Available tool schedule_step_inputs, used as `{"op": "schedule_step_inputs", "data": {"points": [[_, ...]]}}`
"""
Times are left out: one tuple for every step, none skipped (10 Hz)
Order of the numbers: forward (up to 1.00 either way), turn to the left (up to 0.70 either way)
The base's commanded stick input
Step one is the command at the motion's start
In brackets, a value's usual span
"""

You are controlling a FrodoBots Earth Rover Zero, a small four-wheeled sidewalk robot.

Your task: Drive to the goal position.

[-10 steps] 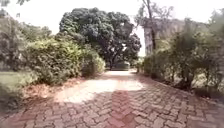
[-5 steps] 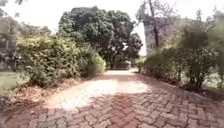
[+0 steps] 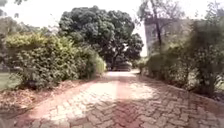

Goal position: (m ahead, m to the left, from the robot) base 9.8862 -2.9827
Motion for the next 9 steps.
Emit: {"op": "schedule_step_inputs", "data": {"points": [[0.7,-0.35],[0.7,-0.35],[0.7,-0.35],[0.7,-0.35],[0.7,-0.35],[0.7,-0.35],[0.7,0.0],[0.7,0.0],[0.7,0.0]]}}
